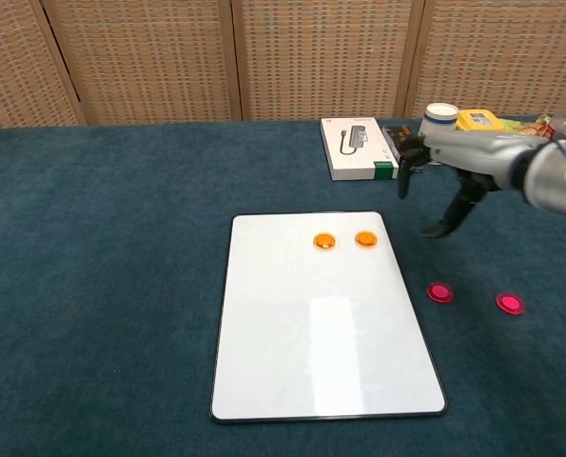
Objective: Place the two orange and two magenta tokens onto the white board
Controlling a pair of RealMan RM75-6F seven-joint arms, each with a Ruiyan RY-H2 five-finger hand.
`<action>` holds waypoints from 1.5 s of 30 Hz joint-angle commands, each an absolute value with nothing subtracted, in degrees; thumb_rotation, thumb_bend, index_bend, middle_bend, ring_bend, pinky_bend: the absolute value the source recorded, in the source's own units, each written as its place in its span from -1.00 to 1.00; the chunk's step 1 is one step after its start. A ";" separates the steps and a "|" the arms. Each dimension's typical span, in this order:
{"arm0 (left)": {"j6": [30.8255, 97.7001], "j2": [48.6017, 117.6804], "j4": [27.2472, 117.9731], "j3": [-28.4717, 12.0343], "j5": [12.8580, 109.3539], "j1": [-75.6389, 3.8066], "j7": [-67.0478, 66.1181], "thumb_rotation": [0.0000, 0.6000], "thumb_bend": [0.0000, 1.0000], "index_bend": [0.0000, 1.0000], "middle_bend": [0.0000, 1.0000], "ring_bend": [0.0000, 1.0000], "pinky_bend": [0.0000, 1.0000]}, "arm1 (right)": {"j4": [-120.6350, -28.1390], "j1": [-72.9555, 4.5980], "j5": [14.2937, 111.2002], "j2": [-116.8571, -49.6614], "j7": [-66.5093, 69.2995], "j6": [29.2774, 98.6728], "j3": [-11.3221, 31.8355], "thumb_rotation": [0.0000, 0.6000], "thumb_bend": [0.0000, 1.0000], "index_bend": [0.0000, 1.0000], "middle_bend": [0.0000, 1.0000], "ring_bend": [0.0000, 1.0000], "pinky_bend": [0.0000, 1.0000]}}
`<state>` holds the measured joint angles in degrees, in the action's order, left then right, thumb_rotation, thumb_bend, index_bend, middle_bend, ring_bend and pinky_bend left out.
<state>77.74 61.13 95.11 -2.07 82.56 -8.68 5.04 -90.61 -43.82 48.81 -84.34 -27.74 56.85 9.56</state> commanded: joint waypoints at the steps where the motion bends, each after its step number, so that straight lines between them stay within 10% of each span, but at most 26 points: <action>1: 77.82 61.18 95.10 -2.05 82.69 -8.69 4.97 1.00 -1.00 -1.00 -1.00 -1.00 -1.00 | -92.94 -40.66 52.14 -82.20 -25.28 58.83 6.58 1.00 -0.33 -0.24 -0.98 -1.00 -1.00; 45: 78.06 61.31 94.96 -2.05 82.71 -8.61 4.84 1.00 -1.00 -1.00 -1.00 -1.00 -1.00 | -83.00 -34.74 59.17 -93.53 -24.07 59.84 4.68 1.00 -0.33 -0.19 -0.98 -1.00 -1.00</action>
